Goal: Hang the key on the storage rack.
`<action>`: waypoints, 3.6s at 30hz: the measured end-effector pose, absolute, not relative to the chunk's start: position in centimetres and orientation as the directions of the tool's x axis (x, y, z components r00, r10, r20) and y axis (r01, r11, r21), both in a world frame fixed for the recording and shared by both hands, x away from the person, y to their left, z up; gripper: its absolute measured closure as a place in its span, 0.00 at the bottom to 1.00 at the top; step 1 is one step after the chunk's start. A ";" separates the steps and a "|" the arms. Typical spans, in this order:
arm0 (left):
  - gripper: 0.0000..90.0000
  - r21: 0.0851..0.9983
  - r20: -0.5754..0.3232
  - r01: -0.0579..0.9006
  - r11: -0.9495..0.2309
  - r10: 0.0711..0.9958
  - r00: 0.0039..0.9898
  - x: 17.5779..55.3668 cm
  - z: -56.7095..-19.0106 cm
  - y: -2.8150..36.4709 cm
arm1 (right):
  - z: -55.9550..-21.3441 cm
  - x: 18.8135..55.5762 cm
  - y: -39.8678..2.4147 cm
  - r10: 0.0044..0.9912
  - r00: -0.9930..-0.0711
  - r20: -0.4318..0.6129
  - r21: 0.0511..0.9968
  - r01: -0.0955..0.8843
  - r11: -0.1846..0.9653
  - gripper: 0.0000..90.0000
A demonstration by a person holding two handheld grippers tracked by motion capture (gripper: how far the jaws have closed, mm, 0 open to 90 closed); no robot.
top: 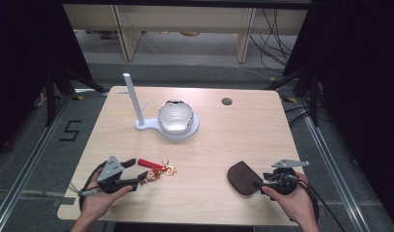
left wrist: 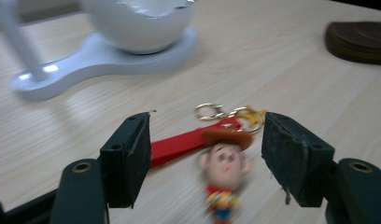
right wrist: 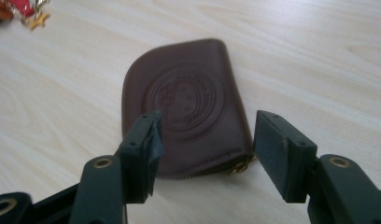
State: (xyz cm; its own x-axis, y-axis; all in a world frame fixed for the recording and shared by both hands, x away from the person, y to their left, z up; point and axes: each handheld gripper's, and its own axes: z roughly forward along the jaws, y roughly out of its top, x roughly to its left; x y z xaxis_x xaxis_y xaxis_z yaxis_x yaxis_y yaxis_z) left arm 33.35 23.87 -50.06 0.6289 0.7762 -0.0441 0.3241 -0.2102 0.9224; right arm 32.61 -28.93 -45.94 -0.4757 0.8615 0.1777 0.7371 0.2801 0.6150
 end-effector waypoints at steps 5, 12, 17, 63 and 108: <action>0.35 0.929 -0.073 0.342 -0.143 0.833 0.549 33.0 -50.5 26.2 | -45.4 32.7 -28.5 0.857 -0.496 0.140 0.598 0.732 0.327 0.44; 0.36 0.925 -0.065 0.346 -0.156 0.833 0.549 33.1 -51.0 26.3 | -45.3 33.4 -28.0 0.849 -0.504 0.156 0.573 0.747 0.338 0.40; 0.36 0.933 -0.060 0.325 -0.154 0.826 0.561 32.8 -50.3 26.1 | -45.3 36.1 -28.1 0.837 -0.508 0.205 0.491 0.793 0.361 0.40; 0.36 0.930 -0.073 0.336 -0.147 0.823 0.564 32.3 -50.7 25.9 | -48.1 41.4 -28.5 0.786 -0.349 0.510 0.167 0.937 0.308 0.53; 0.37 0.928 -0.071 0.341 -0.150 0.827 0.558 32.2 -50.8 26.1 | -40.0 39.0 -23.5 0.726 -0.677 -0.117 0.523 0.580 0.625 0.70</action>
